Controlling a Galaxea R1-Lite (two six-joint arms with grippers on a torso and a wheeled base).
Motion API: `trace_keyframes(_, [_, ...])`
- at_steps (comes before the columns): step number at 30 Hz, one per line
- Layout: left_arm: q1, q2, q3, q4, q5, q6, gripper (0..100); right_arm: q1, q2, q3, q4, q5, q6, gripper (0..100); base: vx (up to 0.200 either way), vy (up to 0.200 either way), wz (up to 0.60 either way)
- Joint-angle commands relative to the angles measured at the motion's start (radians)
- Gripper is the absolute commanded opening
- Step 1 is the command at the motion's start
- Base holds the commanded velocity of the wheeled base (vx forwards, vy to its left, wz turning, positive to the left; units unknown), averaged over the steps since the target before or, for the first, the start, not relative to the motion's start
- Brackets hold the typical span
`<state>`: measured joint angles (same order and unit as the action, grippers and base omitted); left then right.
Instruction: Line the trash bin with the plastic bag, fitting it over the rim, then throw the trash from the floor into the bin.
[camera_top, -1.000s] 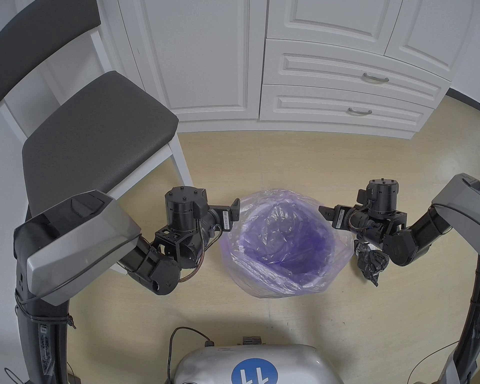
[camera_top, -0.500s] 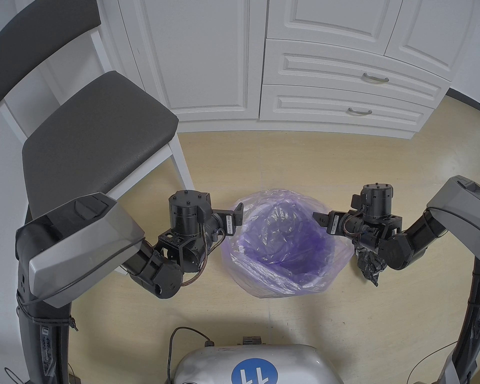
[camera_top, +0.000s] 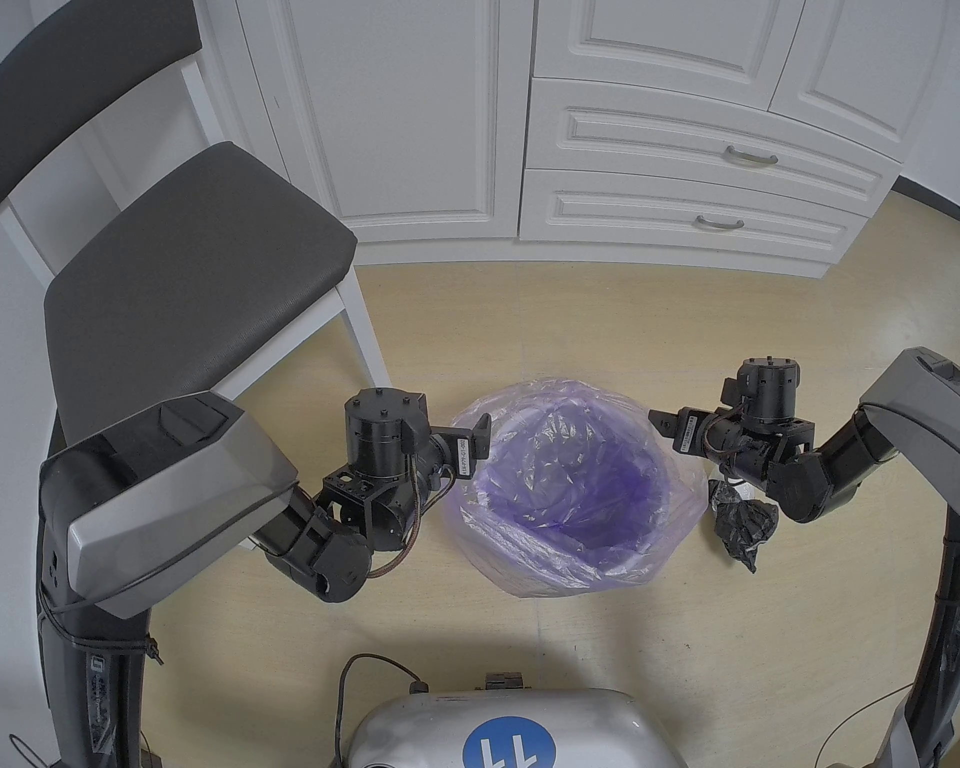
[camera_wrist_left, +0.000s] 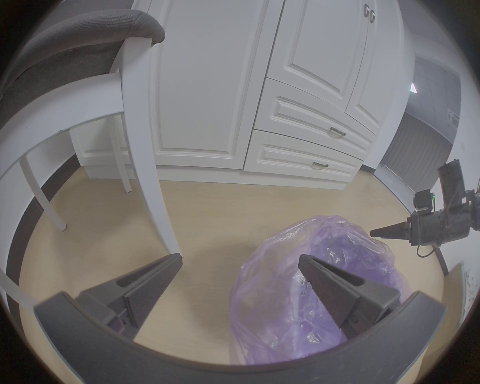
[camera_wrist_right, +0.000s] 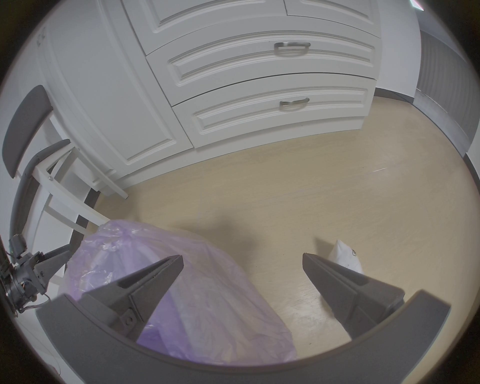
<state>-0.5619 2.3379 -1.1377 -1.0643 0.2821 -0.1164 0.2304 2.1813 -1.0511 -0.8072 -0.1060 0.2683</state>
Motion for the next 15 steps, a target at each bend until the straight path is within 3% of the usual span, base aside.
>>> trace_keyframes(1, [-0.007,0.008,0.003,0.000,0.000,0.000,100,-0.008,0.049,-0.026,-0.001,0.000,0.000,100,0.000,0.000,0.00])
trace_keyframes(9, [0.005,0.049,-0.020,0.009,-0.009,0.000,100,-0.023,0.075,-0.037,0.000,0.019,0.000,100,0.000,0.000,0.00])
trace_keyframes(15, [0.060,0.123,-0.123,0.043,-0.009,-0.006,100,-0.031,0.106,-0.050,0.000,0.020,0.000,100,0.000,0.000,0.00])
